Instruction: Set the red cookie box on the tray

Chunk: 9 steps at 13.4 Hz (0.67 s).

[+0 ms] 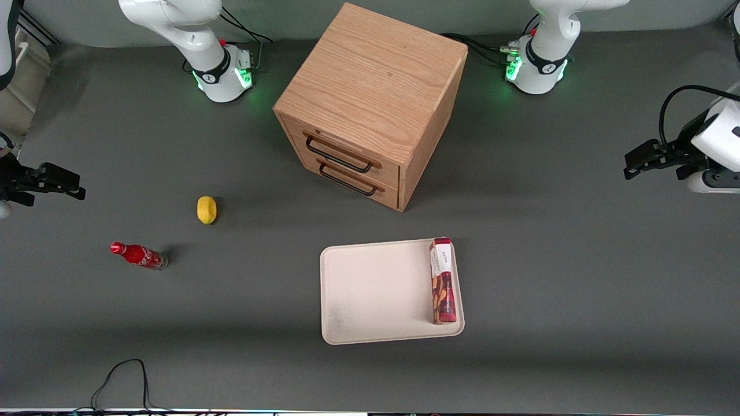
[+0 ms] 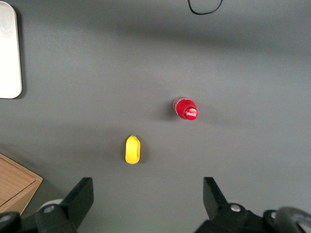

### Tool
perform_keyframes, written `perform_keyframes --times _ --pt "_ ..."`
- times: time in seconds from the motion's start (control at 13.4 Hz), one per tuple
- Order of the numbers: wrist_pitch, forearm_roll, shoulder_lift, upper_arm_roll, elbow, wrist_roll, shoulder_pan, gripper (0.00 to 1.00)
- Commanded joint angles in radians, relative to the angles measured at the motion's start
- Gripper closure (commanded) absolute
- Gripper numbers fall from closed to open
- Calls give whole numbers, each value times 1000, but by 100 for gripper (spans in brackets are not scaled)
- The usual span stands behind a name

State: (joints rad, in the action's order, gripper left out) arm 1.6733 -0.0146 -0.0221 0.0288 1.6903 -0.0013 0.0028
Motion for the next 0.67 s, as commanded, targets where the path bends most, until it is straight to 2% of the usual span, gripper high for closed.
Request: perform_keyframes --times 0.0,0.6 --pt "-40 7 -10 -12 -14 15 -9 0" --pt "-89 18 -12 -10 -14 3 -12 0"
